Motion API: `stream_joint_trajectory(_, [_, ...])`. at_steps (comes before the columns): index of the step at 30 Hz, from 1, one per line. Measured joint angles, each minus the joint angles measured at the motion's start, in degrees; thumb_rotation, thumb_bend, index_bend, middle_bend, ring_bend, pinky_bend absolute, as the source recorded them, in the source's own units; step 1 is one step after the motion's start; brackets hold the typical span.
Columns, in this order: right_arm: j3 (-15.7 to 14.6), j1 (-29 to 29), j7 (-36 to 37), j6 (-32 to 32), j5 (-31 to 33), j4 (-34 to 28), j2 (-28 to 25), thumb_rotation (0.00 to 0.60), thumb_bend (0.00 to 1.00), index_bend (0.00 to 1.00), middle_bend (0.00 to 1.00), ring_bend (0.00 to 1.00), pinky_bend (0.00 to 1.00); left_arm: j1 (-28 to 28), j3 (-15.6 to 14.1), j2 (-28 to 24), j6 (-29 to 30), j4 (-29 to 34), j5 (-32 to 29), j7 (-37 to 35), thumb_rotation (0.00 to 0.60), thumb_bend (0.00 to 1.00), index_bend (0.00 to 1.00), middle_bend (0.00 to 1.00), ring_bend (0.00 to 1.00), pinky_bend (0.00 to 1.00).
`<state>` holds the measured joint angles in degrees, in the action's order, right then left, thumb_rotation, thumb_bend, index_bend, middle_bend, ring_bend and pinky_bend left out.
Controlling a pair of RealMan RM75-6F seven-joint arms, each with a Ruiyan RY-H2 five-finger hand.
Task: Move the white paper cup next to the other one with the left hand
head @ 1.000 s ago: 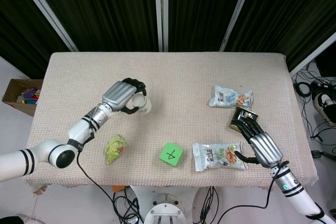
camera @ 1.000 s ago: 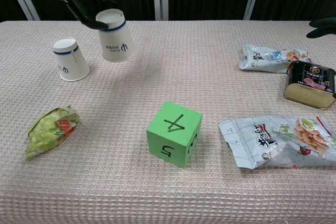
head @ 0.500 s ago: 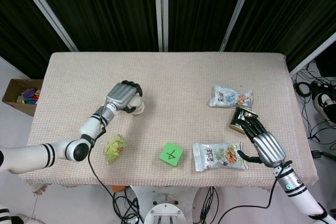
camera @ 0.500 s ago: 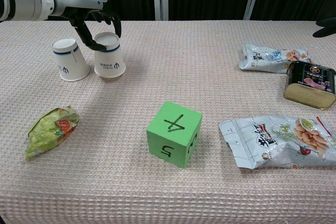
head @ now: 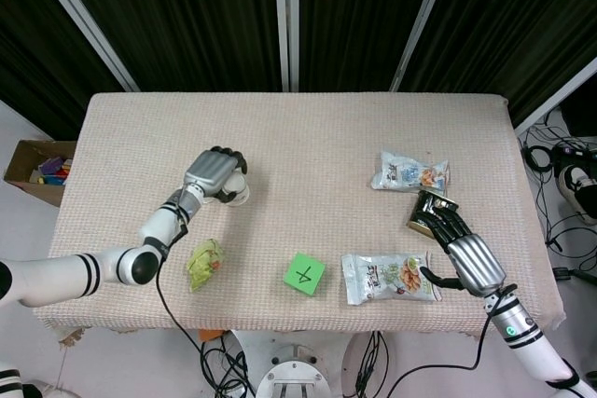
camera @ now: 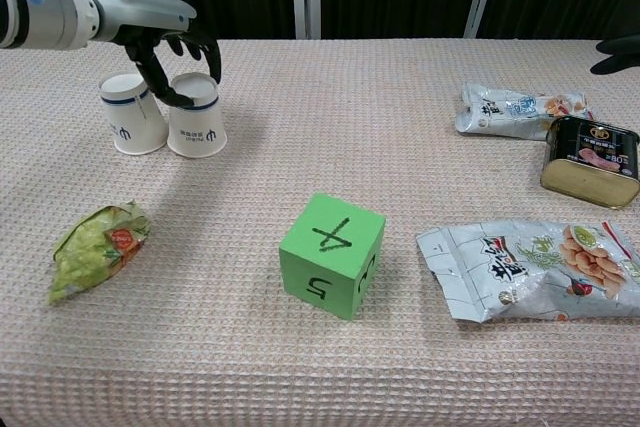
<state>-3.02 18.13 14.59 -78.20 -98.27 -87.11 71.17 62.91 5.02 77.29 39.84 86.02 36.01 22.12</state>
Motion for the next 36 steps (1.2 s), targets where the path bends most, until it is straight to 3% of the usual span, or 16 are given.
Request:
stream_joint_trajectory(9, [0.06,-0.01,-0.03,-0.02,0.01,-0.08,0.01,0.600,0.23,0.04,0.12,0.00,0.04,0.18,-0.66,-0.15,-0.28,-0.23,-0.25,-0.28,0.600,0.37,0.27,0.17,0.13,0.15])
stream_joint_trajectory(21, [0.04,-0.68,-0.11,-0.94,0.21,-0.19,-0.96,0.600,0.23,0.04,0.12,0.00,0.04,-0.67,-0.62,-2.59,1.30,3.19,1.19,-1.29,0.600,0.35,0.22,0.16,0.13,0.15])
stream_joint_trajectory(27, [0.32,-1.91,-0.47,-1.70,2.25,-0.29,-4.28,0.600,0.23,0.04,0.12,0.00,0.04,-6.57,0.45,-7.25,10.40,8.73,7.39,-6.11,0.600,0.26,0.22,0.16,0.13,0.15])
stream_joint_trajectory(32, [0.94,-3.26,-1.25,-2.67,4.49,-0.61,-8.26,0.600,0.23,0.04,0.12,0.00,0.04,-15.89,-0.37,-10.21,24.21,10.60,15.98,-10.90,0.600,0.25,0.25,0.18,0.13,0.14])
stream_joint_trajectory(36, [1.83,-4.64,-1.02,-4.14,6.31,-1.16,-11.33,0.600,0.28,0.05,0.12,0.00,0.04,-24.65,-3.03,-10.90,36.19,9.13,24.69,-13.15,0.600,0.23,0.26,0.19,0.13,0.14])
